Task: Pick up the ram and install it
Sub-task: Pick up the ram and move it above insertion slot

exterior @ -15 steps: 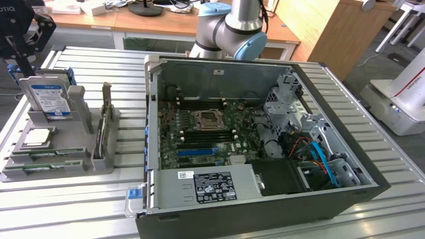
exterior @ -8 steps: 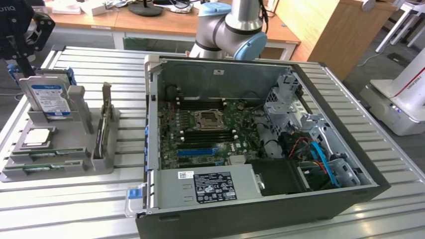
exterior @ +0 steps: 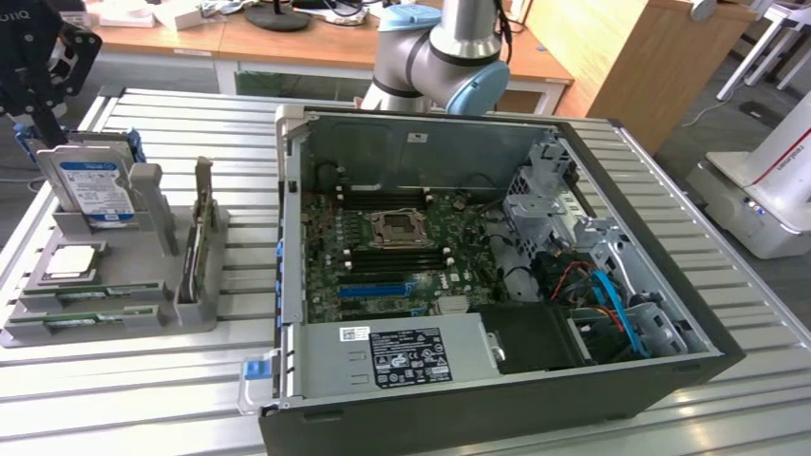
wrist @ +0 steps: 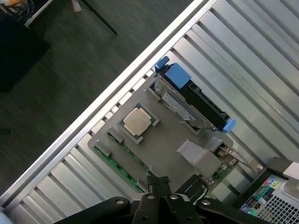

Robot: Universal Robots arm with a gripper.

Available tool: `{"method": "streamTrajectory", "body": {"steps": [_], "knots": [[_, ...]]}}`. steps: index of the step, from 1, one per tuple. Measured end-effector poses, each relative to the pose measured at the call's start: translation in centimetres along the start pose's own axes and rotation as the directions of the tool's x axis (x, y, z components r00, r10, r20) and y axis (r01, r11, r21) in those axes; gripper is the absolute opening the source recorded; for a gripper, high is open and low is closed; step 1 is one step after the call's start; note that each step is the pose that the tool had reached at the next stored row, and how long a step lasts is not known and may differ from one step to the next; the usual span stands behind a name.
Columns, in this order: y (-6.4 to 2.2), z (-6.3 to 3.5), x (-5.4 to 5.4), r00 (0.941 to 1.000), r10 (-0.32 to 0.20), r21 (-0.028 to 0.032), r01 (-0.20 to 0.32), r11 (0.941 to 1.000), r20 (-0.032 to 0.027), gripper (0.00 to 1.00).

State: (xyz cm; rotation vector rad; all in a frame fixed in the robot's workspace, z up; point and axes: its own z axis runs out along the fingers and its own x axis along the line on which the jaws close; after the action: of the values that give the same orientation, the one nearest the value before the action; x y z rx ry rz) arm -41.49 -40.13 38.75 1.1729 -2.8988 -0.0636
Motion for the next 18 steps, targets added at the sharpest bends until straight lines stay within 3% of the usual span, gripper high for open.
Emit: {"method": "streamTrajectory", "body": {"steps": [5, 9, 14, 18], "knots": [[0.0, 0.01, 0.0, 0.996, -0.09, -0.0004, 0.09, 0.996, -0.0038, 0.11], [0.0, 0.01, 0.0, 0.9867, -0.163, -0.001, 0.163, 0.9867, -0.007, 0.11], [0.0, 0.02, 0.0, 0.9681, -0.25, -0.0019, 0.25, 0.9682, -0.0107, 0.11], [0.0, 0.02, 0.0, 0.9472, -0.32, -0.003, 0.32, 0.9473, -0.0137, 0.11]]}}
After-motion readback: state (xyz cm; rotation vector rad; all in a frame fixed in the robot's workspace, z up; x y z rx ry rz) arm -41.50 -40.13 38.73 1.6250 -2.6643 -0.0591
